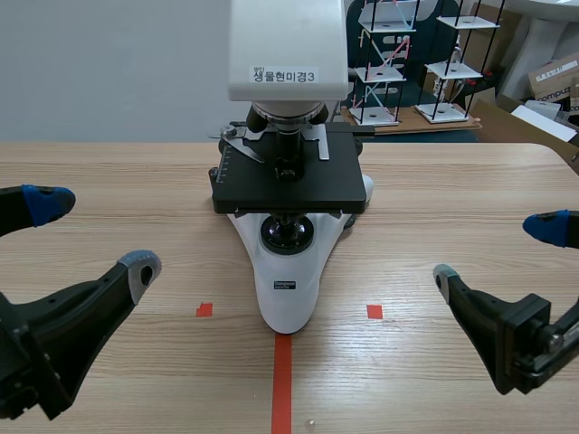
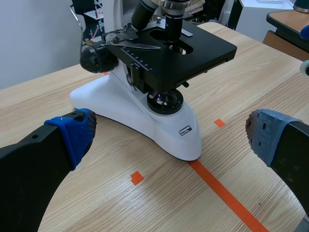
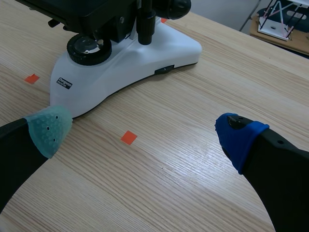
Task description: Point at the diaphragm
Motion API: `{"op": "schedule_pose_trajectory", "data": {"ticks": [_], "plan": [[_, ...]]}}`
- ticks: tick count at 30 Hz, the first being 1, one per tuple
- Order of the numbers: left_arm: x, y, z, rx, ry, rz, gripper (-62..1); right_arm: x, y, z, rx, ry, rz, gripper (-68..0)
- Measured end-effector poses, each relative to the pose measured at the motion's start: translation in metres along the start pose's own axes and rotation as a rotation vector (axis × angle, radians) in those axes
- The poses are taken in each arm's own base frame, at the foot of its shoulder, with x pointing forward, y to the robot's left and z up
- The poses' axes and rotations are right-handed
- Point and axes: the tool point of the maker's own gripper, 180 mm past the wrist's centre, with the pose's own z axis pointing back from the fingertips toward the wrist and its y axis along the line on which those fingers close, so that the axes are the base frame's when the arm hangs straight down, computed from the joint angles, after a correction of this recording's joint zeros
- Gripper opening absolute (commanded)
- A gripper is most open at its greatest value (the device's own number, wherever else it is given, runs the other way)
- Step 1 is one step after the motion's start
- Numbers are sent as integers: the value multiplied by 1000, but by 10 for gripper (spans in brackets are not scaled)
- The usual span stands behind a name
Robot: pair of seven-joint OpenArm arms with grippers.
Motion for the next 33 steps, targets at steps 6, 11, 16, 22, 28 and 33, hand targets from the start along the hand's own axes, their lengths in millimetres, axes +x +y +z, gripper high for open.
{"op": "schedule_pose_trajectory", "data": {"ticks": [6, 11, 16, 22, 28, 33], "plan": [[0, 0, 0, 0, 0, 0, 14, 0, 0, 0, 0, 0, 0, -4], [0, 0, 0, 0, 0, 0, 14, 0, 0, 0, 0, 0, 0, -4], [0, 0, 0, 0, 0, 0, 14, 0, 0, 0, 0, 0, 0, -4], [0, 0, 0, 0, 0, 0, 14, 0, 0, 0, 0, 0, 0, -4], [0, 0, 0, 0, 0, 0, 14, 0, 0, 0, 0, 0, 0, -4], [3, 1, 1, 2, -25, -1, -100, 0, 0, 0, 0, 0, 0, -4]]}}
